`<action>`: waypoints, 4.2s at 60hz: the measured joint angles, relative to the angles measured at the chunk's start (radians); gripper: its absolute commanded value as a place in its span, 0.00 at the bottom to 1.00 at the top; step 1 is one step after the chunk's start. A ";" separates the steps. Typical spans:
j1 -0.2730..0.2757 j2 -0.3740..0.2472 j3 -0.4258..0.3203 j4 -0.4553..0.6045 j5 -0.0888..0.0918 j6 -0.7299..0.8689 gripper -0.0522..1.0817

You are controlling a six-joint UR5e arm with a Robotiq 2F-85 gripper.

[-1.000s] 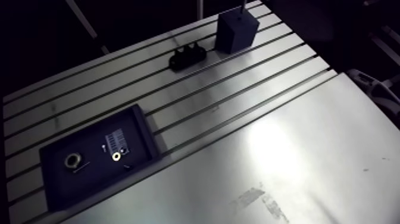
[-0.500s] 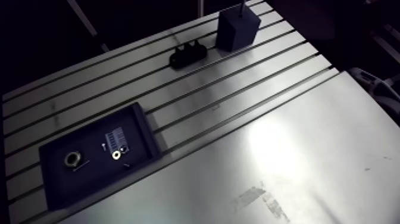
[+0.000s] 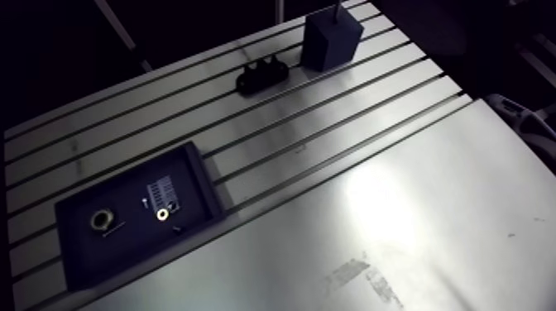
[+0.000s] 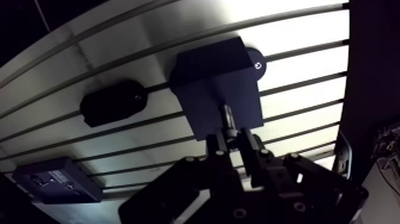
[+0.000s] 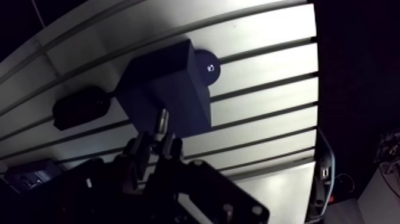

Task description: Pick up the M10 bolt and insert it into the hole until fully seated.

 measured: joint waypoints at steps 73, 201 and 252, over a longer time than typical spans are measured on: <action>-0.001 0.000 0.020 -0.007 0.002 0.003 1.00; 0.138 -0.283 0.169 -0.077 0.001 -0.013 0.05; 0.320 -0.498 0.307 -0.096 0.022 -0.011 0.05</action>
